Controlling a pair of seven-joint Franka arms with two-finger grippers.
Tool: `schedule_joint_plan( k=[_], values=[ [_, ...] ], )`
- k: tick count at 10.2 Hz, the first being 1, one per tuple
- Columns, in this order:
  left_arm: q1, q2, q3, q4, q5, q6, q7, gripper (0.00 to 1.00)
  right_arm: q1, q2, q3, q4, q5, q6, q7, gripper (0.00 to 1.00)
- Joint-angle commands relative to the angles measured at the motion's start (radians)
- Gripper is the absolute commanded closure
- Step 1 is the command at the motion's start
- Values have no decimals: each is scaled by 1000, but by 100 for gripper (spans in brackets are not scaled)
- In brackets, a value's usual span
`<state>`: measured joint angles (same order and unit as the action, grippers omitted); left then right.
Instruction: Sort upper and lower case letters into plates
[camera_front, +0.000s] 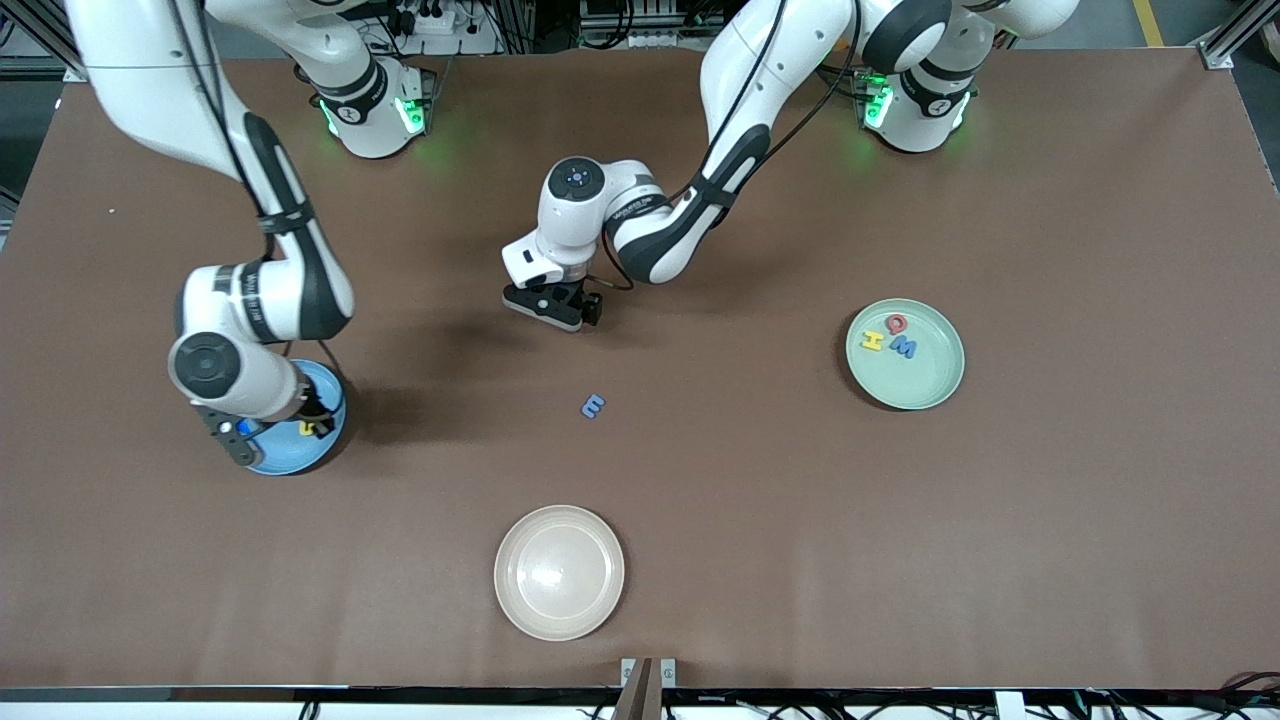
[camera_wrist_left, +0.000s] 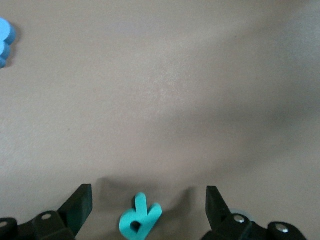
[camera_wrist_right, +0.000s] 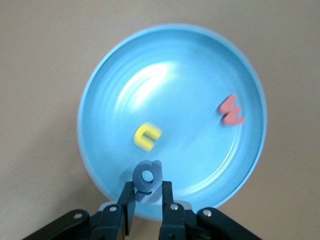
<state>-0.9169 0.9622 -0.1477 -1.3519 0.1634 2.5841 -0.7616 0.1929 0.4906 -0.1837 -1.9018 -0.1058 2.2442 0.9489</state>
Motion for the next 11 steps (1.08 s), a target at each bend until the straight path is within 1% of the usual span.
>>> schedule_joint_plan(
  k=[1, 2, 3, 5, 7, 8, 10, 11],
  values=[
    [-13, 23, 10, 37, -1, -16, 38, 13, -53, -6, 15, 1, -26, -3, -52, 75],
    [-13, 18, 8, 39, -1, -65, 36, 24, -53, -4, 15, 0, -26, -6, -50, 19],
    [-14, 12, 7, 39, -4, -118, 36, 30, -52, -4, 15, -3, -25, -8, -52, 0],
    [-14, 7, -1, 39, -5, -208, 39, 30, -49, -4, 17, -3, -20, -8, -42, 0],
    [-26, 15, -3, 39, -4, -213, 73, 32, -43, -6, 17, -3, -20, -8, -39, 0],
    [-27, 15, -3, 39, -4, -213, 86, 36, -41, -6, 18, -3, -18, -8, -36, 0],
    [-27, 16, -1, 42, -4, -213, 87, 40, -38, -7, 20, 0, -14, -14, -35, 0],
    [-27, 16, 0, 45, -4, -213, 88, 46, -38, -9, 21, 0, -14, -15, -35, 0]
  ],
)
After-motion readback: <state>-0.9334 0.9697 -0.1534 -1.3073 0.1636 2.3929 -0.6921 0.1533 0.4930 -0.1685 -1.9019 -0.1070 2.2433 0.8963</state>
